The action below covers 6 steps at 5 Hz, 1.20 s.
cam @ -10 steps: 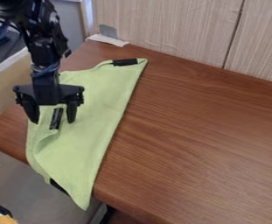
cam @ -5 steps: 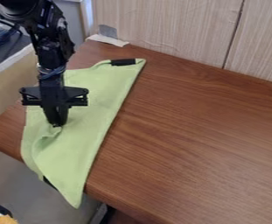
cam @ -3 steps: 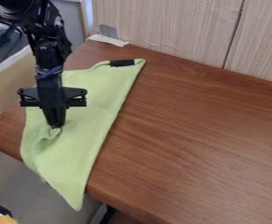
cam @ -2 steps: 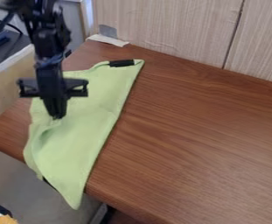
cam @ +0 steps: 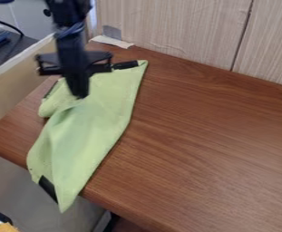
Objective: Unfold the cloth from top right to bottom left
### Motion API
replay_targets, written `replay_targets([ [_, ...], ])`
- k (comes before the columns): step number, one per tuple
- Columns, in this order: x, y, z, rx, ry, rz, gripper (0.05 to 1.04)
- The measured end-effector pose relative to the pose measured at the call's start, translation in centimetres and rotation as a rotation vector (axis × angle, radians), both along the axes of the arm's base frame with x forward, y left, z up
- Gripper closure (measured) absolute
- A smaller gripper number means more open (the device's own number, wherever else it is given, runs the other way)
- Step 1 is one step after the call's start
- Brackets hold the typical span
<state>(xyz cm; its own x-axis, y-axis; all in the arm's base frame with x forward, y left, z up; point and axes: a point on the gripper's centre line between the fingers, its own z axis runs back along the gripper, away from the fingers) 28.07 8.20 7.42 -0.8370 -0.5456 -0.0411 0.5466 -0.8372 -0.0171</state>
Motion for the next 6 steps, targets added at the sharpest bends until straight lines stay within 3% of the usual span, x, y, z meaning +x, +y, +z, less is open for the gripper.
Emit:
replay_targets([
  [2,2.5,-6.0,1.9,-0.026,-0.025,-0.091,0.998],
  [3,3.5,-9.5,0.4,-0.054,0.004,-0.152,0.998],
  [4,4.3,-12.1,-1.4,-0.054,0.026,-0.199,0.998],
  [5,4.4,-13.4,-4.3,-0.031,0.072,-0.233,0.998],
  [6,4.7,-13.9,-6.2,-0.01,0.088,-0.25,0.968],
])
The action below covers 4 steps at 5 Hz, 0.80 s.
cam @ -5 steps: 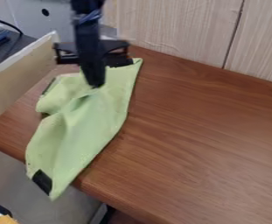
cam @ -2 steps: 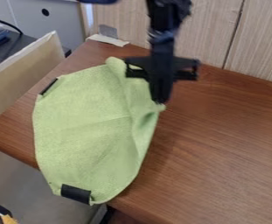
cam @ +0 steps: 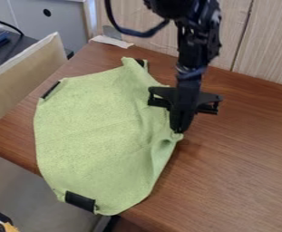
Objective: Unfold the cloth from top right to bottom left
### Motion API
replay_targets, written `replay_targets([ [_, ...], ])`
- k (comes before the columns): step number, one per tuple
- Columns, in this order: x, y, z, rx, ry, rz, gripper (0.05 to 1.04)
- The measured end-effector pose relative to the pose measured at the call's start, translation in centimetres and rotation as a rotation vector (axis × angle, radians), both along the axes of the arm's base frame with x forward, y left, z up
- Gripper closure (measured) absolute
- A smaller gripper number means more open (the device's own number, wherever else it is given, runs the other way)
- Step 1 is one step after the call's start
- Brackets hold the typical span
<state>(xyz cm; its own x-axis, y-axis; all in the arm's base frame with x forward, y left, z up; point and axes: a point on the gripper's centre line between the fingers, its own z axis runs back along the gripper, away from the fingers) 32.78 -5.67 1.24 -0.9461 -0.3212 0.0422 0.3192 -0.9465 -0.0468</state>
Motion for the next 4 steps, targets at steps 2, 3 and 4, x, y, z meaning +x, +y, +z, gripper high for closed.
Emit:
replay_targets([
  [2,0.0,-0.1,-0.4,0.0,0.002,-0.012,0.5],
  [3,-0.3,0.4,-0.6,0.002,0.014,-0.003,0.189],
  [4,-0.4,1.1,-0.4,0.007,0.01,0.013,0.072],
])
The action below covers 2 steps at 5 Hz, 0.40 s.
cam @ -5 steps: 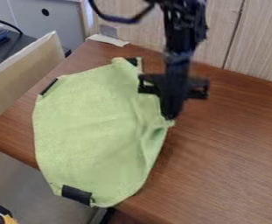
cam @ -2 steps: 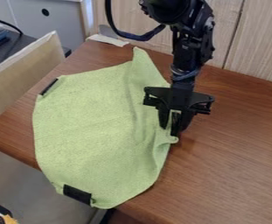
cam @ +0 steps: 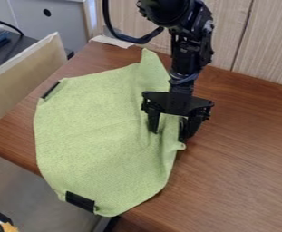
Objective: Unfold the cloth from top right to bottom left
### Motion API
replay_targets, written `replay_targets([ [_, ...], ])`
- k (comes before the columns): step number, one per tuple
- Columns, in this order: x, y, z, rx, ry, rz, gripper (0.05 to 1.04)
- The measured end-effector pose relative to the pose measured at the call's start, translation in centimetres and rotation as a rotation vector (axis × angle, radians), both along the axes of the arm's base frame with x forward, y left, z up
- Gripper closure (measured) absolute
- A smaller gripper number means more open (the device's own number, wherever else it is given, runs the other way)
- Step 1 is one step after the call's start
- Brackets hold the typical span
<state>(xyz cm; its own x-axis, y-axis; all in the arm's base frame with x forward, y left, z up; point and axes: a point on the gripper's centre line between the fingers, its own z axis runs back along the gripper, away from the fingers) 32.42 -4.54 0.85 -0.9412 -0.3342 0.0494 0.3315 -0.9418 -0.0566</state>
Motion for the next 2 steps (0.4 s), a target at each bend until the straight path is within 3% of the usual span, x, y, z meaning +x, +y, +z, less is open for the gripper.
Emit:
replay_targets([
  [1,0.5,0.0,2.7,-0.003,-0.066,-0.001,0.075],
  [2,0.4,-0.1,4.3,-0.016,-0.097,-0.008,0.081],
])
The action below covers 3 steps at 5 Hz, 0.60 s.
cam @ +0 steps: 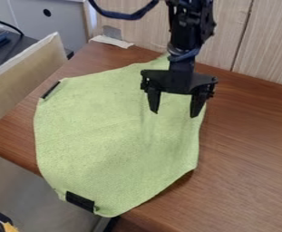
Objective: Unfold the cloth from top right to bottom left
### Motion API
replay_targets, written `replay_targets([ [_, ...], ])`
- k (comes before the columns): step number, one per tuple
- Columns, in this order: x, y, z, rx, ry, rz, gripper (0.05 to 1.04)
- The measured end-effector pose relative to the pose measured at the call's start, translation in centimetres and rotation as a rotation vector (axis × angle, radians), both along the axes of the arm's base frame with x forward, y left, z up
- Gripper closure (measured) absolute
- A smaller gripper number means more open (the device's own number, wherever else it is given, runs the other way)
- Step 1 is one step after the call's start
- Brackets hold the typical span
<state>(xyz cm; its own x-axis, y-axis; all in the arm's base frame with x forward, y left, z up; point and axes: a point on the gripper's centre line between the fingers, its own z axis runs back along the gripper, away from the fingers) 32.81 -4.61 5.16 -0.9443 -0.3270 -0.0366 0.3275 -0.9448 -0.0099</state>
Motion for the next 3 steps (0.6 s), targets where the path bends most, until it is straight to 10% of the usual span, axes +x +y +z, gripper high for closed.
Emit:
replay_targets([
  [3,-1.7,2.7,6.8,0.0,-0.135,0.047,0.083],
])
